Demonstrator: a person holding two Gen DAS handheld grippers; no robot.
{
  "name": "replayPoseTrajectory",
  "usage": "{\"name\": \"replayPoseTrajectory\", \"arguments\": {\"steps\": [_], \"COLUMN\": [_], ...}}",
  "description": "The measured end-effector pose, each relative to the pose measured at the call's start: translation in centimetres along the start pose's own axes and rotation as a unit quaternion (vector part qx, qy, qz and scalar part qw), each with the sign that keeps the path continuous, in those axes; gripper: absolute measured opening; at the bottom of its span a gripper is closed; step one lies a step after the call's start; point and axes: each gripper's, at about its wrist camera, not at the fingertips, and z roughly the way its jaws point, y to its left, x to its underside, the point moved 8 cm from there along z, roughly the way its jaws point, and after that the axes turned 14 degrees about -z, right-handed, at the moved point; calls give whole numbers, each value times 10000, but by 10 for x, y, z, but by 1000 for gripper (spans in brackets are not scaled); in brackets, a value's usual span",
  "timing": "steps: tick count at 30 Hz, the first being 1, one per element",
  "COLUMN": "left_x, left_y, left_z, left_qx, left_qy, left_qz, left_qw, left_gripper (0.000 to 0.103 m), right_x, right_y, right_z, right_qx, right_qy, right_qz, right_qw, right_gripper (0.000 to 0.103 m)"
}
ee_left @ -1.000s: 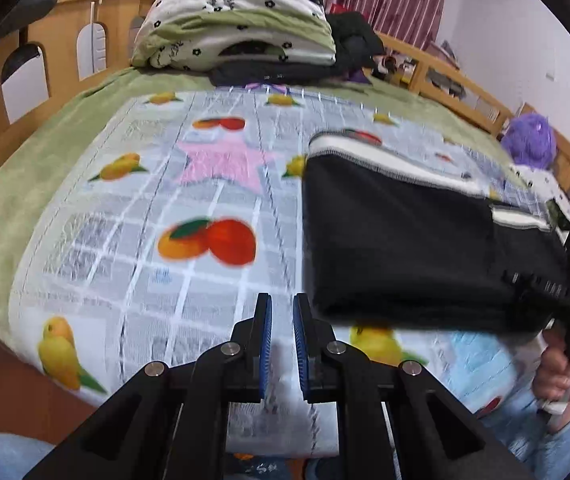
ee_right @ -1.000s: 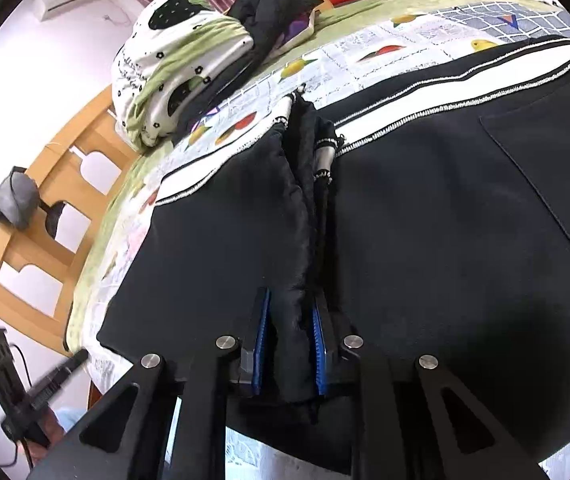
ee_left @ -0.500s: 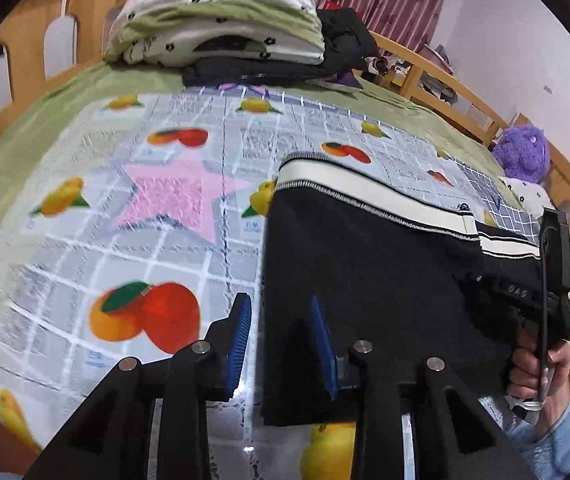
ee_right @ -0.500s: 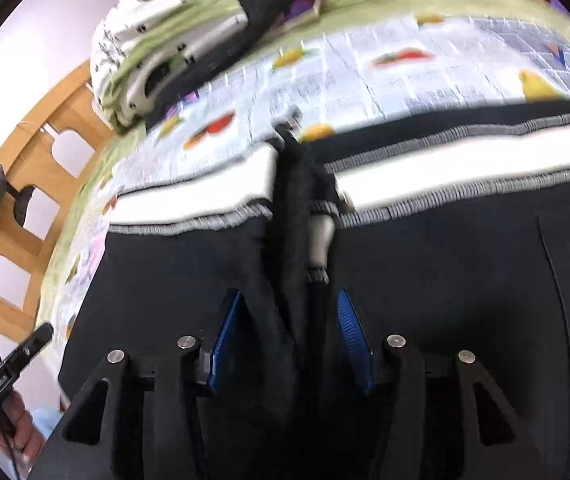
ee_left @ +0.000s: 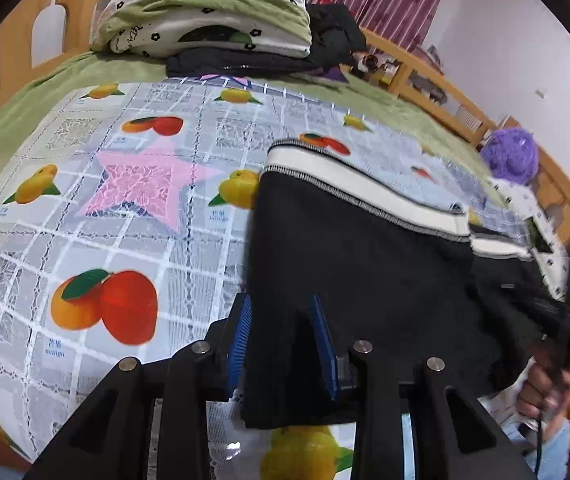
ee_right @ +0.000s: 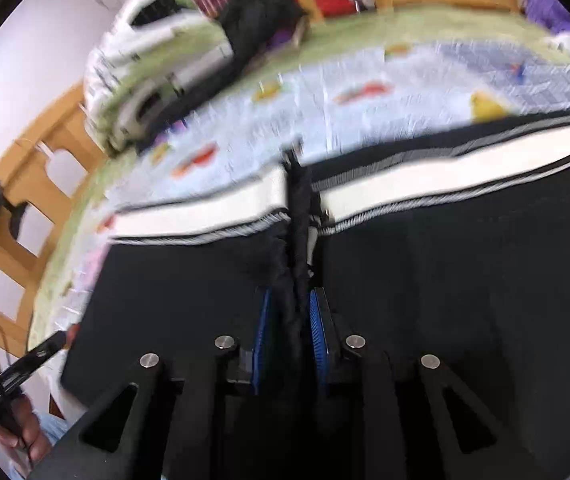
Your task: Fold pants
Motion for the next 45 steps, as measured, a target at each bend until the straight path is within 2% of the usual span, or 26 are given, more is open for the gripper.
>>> {"name": "replayPoseTrajectory", "arguments": {"steps": [1, 2, 3, 5, 6, 7, 8, 10, 12, 16, 18, 21, 23, 26, 28, 32, 36, 37, 38, 39, 40, 41, 42, 45], "left_x": [6, 16, 23, 27, 27, 26, 25, 19, 10, -7, -16, -25, -30, -31, -27, -31, -42, -46, -48, -49, -49, -50, -53, -75], "left_y": [1, 4, 6, 6, 5, 4, 2, 4, 6, 9, 8, 1, 2, 7, 8, 0, -11, -11, -14, -16, -18, -20, -24, -37], "left_z": [5, 16, 22, 22, 19, 17, 13, 3, -4, -5, -1, 10, 22, 46, 57, 67, 86, 89, 92, 96, 100, 100, 96, 69], "left_qx": [-81, -187, -233, -219, -204, -141, -46, -17, -75, -68, -99, -21, -60, 71, 210, 481, 970, 1053, 1107, 1073, 941, 953, 974, 1307], "left_qy": [94, 291, 420, 297, 334, 397, 428, 312, 161, 144, 188, 342, 441, 772, 949, 999, 1184, 1209, 1245, 1261, 1294, 1319, 1276, 1101], "left_qz": [10, 28, 30, 52, 36, 3, -27, -27, -5, -22, 99, 283, 211, -50, -131, -25, -438, -536, -591, -614, -594, -563, -516, -488], "left_qw": [9999, 9994, 9988, 9993, 9992, 9991, 9991, 9995, 9998, 9999, 9997, 9990, 9988, 9970, 9952, 9938, 9872, 9856, 9842, 9843, 9853, 9851, 9857, 9841], "left_gripper": [47, 51, 53, 53, 54, 54, 54, 54, 54, 54, 54, 54, 52, 52, 52, 52, 52, 51, 50, 36, 21, 18, 10, 9], "right_x": [5, 12, 19, 41, 60, 69, 69, 64, 59, 54, 58, 78, 96, 116, 127, 118, 104, 100, 97, 92, 91, 89, 85, 65], "right_y": [7, 13, 17, 28, 30, 31, 32, 35, 28, -19, -51, -105, -132, -155, -167, -175, -190, -195, -200, -205, -209, -212, -212, -194], "right_z": [-16, -25, -31, -27, -10, -1, -7, -18, -38, -94, -118, -138, -139, -133, -132, -121, -102, -98, -93, -88, -82, -75, -73, -89], "right_qx": [-29, -98, -136, -35, 126, 199, 287, 175, 188, 757, 1149, 1473, 1489, 1557, 1421, 989, 596, 469, 411, 389, 422, 443, 490, 920], "right_qy": [-163, -252, -280, -71, 347, 494, 266, 321, 65, -466, -564, -493, -358, -214, -298, -603, -868, -962, -1028, -1047, -962, -817, -764, -822], "right_qz": [-125, -245, -355, -624, -736, -761, -803, -812, -707, -394, -151, 542, 969, 1322, 1598, 1937, 2273, 2419, 2595, 2725, 2836, 2901, 2908, 2577], "right_qw": [9998, 9993, 9989, 9980, 9966, 9957, 9960, 9960, 9973, 9953, 9917, 9864, 9834, 9787, 9764, 9742, 9681, 9644, 9594, 9557, 9532, 9525, 9525, 9583], "right_gripper": [34, 40, 43, 42, 43, 43, 42, 42, 43, 45, 52, 52, 52, 52, 52, 52, 52, 51, 45, 29, 20, 14, 13, 11]}}
